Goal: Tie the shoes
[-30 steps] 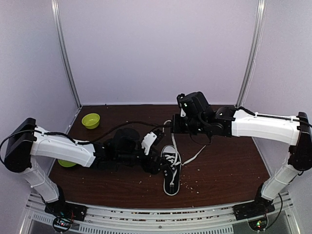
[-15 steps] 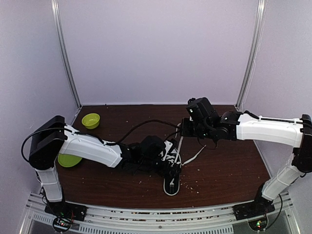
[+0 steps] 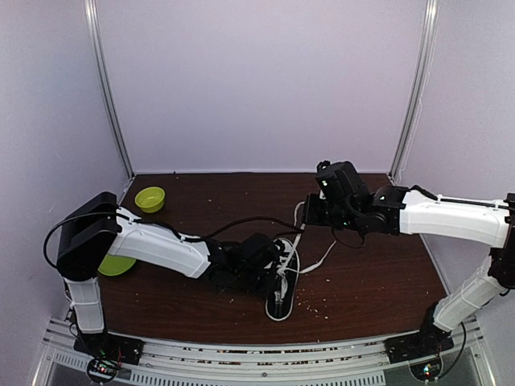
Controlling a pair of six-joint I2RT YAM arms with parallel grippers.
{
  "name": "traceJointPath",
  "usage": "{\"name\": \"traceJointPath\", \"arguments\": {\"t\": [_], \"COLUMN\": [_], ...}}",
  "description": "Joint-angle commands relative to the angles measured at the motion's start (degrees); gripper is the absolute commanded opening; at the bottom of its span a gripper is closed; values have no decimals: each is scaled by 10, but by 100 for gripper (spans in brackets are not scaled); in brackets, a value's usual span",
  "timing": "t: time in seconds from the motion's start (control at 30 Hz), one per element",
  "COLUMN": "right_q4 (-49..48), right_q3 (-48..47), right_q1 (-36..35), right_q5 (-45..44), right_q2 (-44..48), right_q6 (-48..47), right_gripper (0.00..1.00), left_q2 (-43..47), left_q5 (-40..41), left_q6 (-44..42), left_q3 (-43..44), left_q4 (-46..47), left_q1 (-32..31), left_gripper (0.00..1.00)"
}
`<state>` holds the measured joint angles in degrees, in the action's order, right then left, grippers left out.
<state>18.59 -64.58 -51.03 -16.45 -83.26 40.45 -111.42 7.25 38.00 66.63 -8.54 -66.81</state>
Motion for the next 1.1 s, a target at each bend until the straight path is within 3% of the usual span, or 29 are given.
{"name": "traceJointPath", "arguments": {"t": [0.0,0.17,0.67,0.97,1.0,1.07], "right_q4": [-9,-17,-19,-14,-15,-18], "right_q3": [11,23,44,154,166,184], "right_q1": [1,-2,-44,-66,-66,-66], "right_q5": [18,35,55,22,22,24], "right_q2": [14,15,38,89,91,92], "right_q6": [-6,-6,-19,74,81,96], "right_gripper": [0,0,0,0,0,0], "left_q2": [23,47,96,128,130,138], "left_q5": [11,-29,-158,-224,-227,-225], "left_q6": [3,12,18,51,50,41], "left_q3": [-16,-49,-121,-156,-157,-155], "left_q4": [-3,25,113,92,91,86], "left_q1": [7,7,6,-22,-28,-35], "left_gripper": [16,0,0,0,2,18]}}
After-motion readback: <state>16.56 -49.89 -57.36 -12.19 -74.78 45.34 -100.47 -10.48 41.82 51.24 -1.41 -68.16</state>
